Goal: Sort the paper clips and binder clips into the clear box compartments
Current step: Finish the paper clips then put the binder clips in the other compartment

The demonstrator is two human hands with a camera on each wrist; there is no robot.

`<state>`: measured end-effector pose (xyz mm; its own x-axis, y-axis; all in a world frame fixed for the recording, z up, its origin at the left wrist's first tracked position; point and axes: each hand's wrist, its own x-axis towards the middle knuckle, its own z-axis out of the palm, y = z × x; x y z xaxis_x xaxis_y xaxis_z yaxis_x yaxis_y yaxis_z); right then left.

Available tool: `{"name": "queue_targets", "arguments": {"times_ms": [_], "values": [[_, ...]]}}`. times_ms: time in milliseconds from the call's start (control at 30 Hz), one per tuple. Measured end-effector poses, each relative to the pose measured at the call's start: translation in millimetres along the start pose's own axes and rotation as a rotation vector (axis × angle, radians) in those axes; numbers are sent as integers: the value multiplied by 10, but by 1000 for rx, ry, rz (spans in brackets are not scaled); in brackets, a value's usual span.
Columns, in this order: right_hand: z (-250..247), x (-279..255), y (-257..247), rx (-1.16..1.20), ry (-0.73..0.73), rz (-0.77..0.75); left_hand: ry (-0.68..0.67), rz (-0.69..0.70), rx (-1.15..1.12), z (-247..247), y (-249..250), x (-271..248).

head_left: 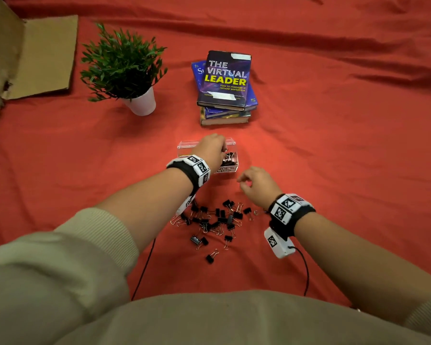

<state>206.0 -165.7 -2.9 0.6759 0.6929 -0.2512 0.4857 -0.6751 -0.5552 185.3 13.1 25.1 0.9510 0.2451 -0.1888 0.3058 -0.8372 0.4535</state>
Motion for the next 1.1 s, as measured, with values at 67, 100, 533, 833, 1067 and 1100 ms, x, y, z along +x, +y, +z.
{"name": "queue_targets", "arguments": {"times_ms": [67, 100, 533, 833, 1067, 1100], "values": [[116, -156, 24, -74, -158, -86, -21, 21, 34, 49, -5, 13], [169, -209, 26, -98, -214, -126, -12, 38, 52, 68, -7, -14], [376, -285, 31, -280, -372, -249, -296, -34, 77, 724, -105, -1114], [355, -315, 29, -153, -359, -141, -300, 19, 77, 788, -131, -1147], [70, -67, -20, 393, -146, 226, -261, 29, 5, 748, -220, -1160], [-15, 12, -68, 458, -119, 248, -262, 20, -2, 746, -238, -1161]]}}
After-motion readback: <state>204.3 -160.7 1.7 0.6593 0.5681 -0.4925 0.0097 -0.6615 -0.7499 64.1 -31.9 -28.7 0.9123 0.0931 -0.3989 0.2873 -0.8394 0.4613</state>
